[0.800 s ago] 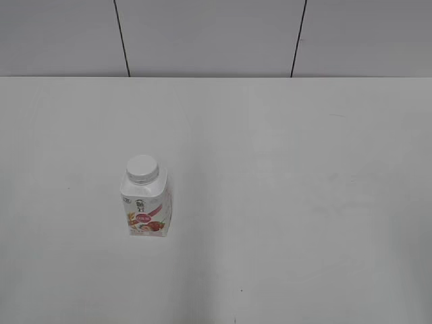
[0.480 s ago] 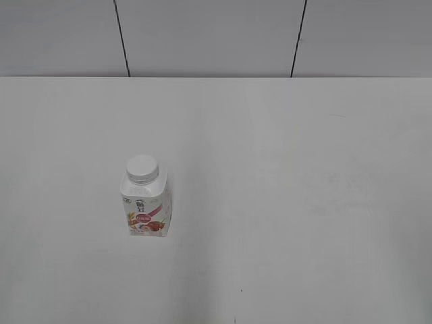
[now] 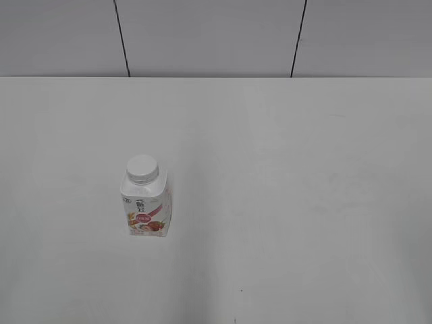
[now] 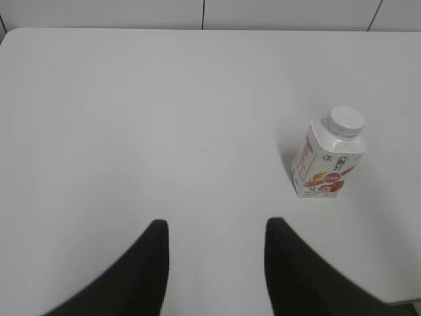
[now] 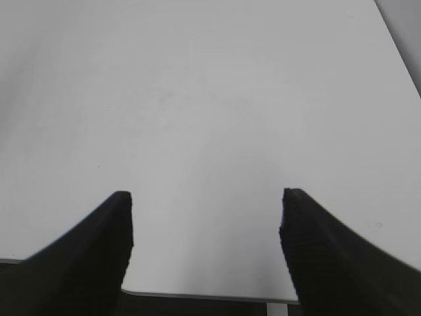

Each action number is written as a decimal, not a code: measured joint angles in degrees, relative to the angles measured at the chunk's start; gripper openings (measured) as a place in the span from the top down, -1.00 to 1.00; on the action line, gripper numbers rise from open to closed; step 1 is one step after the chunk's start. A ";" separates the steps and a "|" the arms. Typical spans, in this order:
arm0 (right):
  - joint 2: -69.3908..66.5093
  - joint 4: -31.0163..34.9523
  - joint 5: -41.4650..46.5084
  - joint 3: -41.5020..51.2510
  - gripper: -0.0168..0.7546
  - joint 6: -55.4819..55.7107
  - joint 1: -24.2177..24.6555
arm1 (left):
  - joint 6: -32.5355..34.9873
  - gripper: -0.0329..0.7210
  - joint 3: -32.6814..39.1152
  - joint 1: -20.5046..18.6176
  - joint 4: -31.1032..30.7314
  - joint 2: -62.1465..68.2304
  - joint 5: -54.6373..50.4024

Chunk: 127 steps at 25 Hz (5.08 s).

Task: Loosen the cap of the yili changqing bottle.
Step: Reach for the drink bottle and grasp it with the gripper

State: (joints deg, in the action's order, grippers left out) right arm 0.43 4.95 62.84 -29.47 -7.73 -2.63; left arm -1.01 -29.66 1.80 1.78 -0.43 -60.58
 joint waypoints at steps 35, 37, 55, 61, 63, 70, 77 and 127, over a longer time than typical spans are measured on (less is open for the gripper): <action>0.00 0.00 -0.02 0.00 -0.48 0.00 0.00 | 5.99 0.09 -6.01 11.49 -3.51 28.36 36.58; 0.00 0.00 -0.02 0.00 -0.48 0.00 0.00 | 5.99 0.09 -3.52 13.14 -3.51 31.85 42.97; 0.00 0.00 -0.02 0.00 -0.48 0.00 0.00 | -21.21 0.09 18.43 15.96 -19.87 43.44 74.15; 0.00 0.00 -0.02 0.00 -0.48 0.00 0.00 | -24.85 0.09 18.45 15.96 -27.57 57.11 81.73; 0.00 0.00 -0.02 0.00 -0.48 0.00 0.00 | -25.23 0.09 18.45 15.96 -31.71 61.01 85.16; 0.00 0.00 -0.02 0.00 -0.48 0.00 0.00 | -25.75 0.09 18.45 15.96 -37.71 72.83 93.81; 0.00 0.00 -0.02 0.00 -0.48 0.00 0.00 | -26.87 -0.07 18.45 15.96 -47.33 78.31 101.04; 0.00 0.00 -0.02 0.00 -0.48 0.00 0.00 | -41.69 -0.63 -15.97 0.70 -101.19 116.78 111.55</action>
State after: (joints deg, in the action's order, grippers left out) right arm 0.43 4.95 62.82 -29.47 -7.73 -2.63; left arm -42.70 -45.63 2.50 -99.41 116.35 50.97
